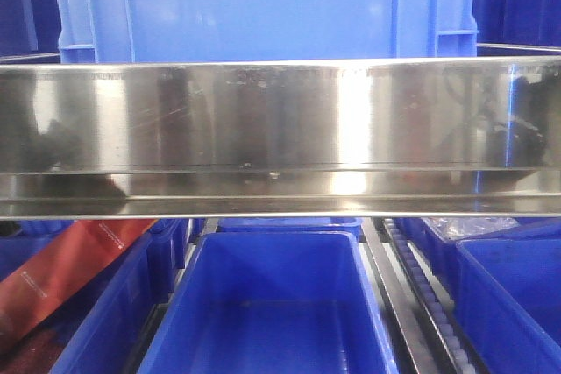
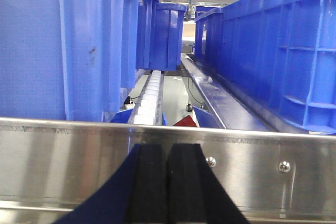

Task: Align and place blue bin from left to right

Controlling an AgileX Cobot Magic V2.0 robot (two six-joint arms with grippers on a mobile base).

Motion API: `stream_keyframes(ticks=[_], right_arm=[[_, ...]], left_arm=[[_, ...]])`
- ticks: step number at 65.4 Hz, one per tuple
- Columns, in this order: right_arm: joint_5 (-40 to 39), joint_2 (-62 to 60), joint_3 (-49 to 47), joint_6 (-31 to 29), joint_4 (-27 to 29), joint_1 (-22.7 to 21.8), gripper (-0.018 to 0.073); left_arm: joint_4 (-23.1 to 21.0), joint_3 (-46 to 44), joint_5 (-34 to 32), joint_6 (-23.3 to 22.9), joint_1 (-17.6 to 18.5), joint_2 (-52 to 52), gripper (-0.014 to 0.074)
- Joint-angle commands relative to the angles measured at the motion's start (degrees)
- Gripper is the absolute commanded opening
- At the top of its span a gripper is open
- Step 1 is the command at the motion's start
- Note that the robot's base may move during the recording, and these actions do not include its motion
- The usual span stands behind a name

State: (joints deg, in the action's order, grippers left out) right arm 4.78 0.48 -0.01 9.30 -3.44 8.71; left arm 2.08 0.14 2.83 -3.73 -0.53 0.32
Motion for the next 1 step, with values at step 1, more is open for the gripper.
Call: stream_keyframes(ticks=[1], right_arm=[[-1.4,-0.5,0.0,-0.5,0.1,0.0,-0.0166]], left_arm=[[0.0,-0.1,-0.8,-0.4,0.4,-0.3,-0.0111]])
